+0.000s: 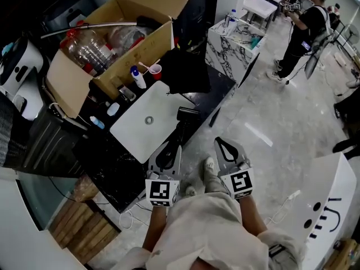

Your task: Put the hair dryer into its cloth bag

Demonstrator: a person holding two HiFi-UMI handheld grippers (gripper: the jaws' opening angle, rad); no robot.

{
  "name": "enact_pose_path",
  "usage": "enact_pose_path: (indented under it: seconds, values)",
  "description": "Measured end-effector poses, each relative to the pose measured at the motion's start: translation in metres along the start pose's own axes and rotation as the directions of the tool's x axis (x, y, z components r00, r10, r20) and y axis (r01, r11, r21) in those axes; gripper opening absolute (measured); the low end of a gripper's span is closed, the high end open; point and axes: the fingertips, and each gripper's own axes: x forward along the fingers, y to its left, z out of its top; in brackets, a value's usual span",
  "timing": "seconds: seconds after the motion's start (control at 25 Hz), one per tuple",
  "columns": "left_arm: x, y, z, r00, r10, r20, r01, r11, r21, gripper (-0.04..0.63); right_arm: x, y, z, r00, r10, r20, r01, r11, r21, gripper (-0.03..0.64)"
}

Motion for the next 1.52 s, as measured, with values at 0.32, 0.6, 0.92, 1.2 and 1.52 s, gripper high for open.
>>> enact_pose_path:
  seconds: [0.32, 0.6, 0.92, 1.2, 1.52]
  values:
    - [0.03, 0.008, -0.003, 1.0, 0.026, -0.017, -0.025, 0.999, 0.02, 0.101, 0.029, -0.026, 0.006, 0.999, 0.024, 0.03, -0.024, 1.0, -0.003, 0.005]
    - [0.076, 0.014, -0.003, 0.998, 0.048, -0.038, -0.047, 0.999, 0.027, 0.101, 0.061, -0.06, -0.005, 0.999, 0.053, 0.006, -0.053, 0.998, 0.036, 0.005]
    - [0.122, 0.021, -0.009, 0.994, 0.088, -0.072, -0.087, 0.996, 0.02, 0.101, 0.096, -0.1, -0.013, 0.995, 0.097, -0.004, -0.097, 0.994, 0.046, 0.005]
    - [0.151, 0.029, -0.025, 0.985, 0.128, -0.118, -0.127, 0.992, 0.01, 0.101, 0.126, -0.118, -0.025, 0.988, 0.153, -0.02, -0.151, 0.987, 0.059, 0.005]
    - [0.172, 0.045, -0.048, 0.972, 0.163, -0.169, -0.165, 0.986, -0.001, 0.101, 0.154, -0.121, -0.045, 0.97, 0.237, -0.054, -0.235, 0.971, 0.038, 0.005]
